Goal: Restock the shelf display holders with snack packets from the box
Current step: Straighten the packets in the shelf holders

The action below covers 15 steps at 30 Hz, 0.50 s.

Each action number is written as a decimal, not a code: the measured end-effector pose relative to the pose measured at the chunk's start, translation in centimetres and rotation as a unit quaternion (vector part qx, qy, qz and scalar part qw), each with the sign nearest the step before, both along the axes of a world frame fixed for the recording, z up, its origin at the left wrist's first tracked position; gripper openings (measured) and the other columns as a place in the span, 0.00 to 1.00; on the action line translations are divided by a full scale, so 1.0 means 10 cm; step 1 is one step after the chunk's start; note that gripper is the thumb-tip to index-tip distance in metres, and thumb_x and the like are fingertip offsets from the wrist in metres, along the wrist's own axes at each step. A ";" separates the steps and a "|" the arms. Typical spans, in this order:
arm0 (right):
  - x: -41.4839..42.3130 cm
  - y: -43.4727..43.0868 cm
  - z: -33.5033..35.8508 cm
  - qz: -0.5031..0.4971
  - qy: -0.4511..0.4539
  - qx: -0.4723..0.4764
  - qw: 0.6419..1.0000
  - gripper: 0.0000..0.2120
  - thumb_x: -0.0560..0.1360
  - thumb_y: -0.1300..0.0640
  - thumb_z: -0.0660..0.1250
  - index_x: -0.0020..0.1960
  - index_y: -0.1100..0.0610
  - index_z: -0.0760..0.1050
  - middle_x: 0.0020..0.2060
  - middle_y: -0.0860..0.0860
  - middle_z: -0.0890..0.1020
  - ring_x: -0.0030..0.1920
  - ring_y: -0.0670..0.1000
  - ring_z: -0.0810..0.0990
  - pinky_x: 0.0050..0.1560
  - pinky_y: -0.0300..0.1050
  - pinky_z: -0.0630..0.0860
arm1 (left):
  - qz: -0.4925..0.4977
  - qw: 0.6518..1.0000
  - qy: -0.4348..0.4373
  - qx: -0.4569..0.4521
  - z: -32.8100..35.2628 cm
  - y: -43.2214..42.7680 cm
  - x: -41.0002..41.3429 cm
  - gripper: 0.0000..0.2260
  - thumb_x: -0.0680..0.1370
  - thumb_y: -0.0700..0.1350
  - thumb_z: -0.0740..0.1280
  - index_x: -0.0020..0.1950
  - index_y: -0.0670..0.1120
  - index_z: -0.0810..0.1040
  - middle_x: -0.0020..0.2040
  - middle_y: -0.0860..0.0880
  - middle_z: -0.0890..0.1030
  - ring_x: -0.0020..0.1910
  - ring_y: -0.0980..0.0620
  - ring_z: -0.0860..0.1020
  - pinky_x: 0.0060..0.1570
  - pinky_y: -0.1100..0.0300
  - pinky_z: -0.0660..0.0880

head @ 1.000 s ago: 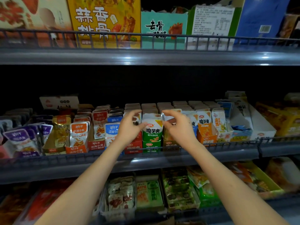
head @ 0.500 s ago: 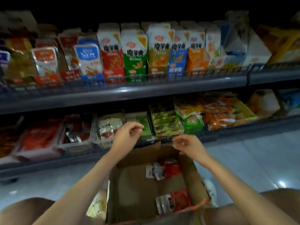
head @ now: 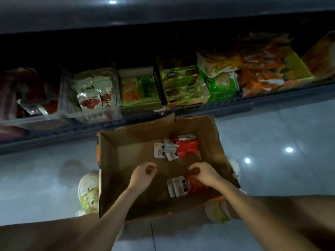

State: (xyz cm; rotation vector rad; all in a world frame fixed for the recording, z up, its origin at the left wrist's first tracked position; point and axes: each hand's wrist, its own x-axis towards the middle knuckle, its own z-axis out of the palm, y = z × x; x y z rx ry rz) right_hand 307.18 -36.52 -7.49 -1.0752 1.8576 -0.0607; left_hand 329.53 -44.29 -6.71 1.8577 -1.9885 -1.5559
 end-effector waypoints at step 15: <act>0.09 -0.15 -1.02 0.336 0.195 0.159 0.908 0.20 0.78 0.51 0.61 0.68 0.54 0.69 0.71 0.55 0.67 0.73 0.57 0.60 0.74 0.56 0.50 | 0.084 0.989 -0.013 0.125 -0.61 0.12 0.20 0.08 0.80 0.41 0.62 0.57 0.47 0.77 0.52 0.51 0.77 0.52 0.53 0.75 0.51 0.61 0.69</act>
